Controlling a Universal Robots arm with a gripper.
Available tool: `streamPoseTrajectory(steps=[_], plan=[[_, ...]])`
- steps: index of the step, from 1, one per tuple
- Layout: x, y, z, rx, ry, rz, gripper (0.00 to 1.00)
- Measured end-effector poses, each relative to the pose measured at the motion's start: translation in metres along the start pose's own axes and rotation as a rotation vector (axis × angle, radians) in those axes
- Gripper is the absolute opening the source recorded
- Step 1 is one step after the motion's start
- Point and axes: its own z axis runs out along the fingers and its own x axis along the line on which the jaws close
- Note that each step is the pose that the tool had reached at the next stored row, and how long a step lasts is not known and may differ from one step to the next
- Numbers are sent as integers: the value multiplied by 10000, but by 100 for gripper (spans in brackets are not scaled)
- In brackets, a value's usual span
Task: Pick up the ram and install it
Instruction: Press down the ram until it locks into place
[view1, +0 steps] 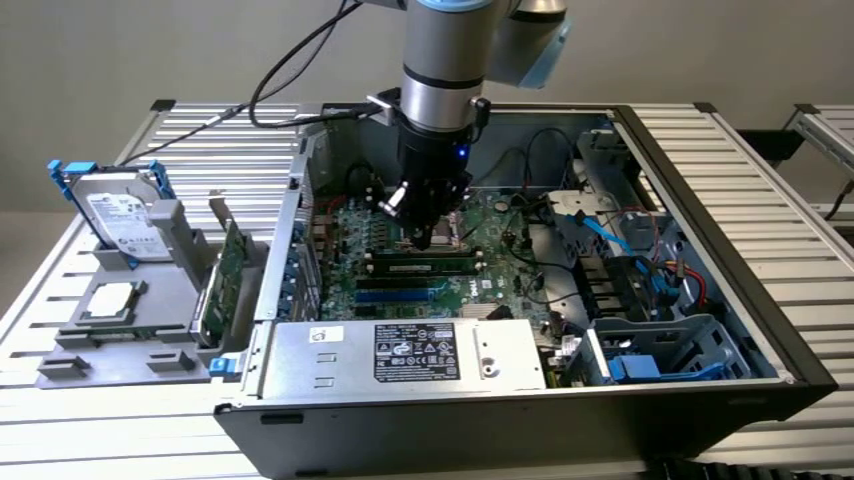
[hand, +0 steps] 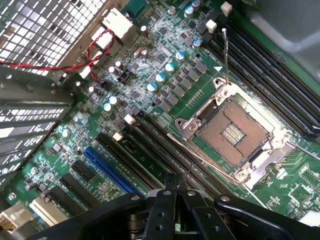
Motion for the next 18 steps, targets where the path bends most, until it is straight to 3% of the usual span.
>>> streamPoseTrajectory(steps=[18], plan=[[-1, 1, 2, -85, -165, 2477, 11]])
